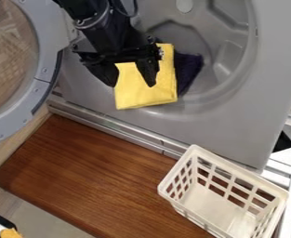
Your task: Move the white basket to the left
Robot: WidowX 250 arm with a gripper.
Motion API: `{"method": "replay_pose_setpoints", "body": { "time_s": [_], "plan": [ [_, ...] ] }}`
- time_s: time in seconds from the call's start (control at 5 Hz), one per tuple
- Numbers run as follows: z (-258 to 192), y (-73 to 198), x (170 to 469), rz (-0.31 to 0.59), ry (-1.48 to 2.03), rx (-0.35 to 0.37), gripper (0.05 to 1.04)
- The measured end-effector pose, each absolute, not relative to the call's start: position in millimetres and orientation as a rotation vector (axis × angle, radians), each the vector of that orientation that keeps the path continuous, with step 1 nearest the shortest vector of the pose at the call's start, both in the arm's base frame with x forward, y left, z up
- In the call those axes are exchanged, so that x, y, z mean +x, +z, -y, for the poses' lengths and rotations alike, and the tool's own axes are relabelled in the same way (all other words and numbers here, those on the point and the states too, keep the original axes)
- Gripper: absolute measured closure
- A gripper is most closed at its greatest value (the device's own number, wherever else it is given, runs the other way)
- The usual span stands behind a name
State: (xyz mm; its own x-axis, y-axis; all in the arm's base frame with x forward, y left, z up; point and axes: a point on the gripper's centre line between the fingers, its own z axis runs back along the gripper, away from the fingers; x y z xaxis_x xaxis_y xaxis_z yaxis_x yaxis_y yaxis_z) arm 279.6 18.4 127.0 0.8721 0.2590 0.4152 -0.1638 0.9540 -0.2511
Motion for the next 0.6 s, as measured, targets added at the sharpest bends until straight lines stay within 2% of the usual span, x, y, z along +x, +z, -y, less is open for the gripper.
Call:
{"method": "replay_pose_setpoints", "body": {
  "time_s": [0.2, 0.6],
  "plan": [
    [-18, 121, 278, 0.438, 0.23, -0.216, 0.083],
    [16, 121, 281, 0.404, 0.126, -0.223, 0.083]
  ]
}}
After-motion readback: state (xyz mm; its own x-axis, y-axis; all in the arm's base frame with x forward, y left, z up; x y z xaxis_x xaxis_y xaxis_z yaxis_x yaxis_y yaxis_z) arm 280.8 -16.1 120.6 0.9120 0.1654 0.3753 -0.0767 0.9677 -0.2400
